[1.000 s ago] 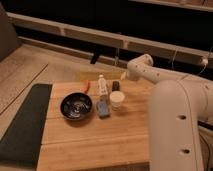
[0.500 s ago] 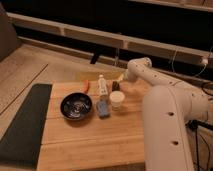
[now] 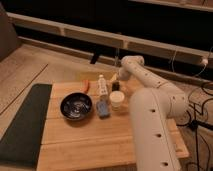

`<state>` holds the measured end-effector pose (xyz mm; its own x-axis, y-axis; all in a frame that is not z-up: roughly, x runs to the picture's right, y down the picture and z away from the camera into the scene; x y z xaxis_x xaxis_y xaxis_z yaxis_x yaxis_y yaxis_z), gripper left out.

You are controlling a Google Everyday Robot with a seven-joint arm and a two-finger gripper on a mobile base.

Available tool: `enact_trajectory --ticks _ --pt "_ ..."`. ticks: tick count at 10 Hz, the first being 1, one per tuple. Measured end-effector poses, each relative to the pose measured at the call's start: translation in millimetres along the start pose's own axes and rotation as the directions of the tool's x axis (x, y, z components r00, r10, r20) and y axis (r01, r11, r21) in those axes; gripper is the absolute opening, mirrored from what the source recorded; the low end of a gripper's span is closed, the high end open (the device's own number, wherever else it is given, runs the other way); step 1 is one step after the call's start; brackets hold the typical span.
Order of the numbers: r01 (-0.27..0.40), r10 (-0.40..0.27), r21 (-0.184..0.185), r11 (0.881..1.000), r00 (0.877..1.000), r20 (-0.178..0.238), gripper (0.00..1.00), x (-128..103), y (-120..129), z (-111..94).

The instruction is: Place the eraser in the ceramic cup

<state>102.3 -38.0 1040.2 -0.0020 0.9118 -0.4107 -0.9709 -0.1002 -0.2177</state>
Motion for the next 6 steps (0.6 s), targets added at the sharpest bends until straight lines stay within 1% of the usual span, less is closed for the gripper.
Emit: enact_trajectory --ticks 1,2,3,4,5,6 --pt "0.013 -0.013 0.000 1.000 1.000 -0.018 0.64 -0.1 0.8 5.1" --pt "0.028 -0.028 -0.002 1.000 0.999 -0.022 0.58 -2.4 3.7 7.1" --pt "0.045 -0.045 -0.002 0.999 0.999 -0.024 0.48 -5.0 8.4 9.4" --pt "0.057 -0.057 -0.001 0.998 0.998 -0.027 0.34 -7.5 10.0 10.6" --pt "0.058 -0.058 -0.001 0.998 0.998 -0.029 0.26 -8.0 8.9 10.8" --pt "0.053 -0.053 -0.003 0.999 0.998 -0.032 0.14 -8.6 7.7 11.2"
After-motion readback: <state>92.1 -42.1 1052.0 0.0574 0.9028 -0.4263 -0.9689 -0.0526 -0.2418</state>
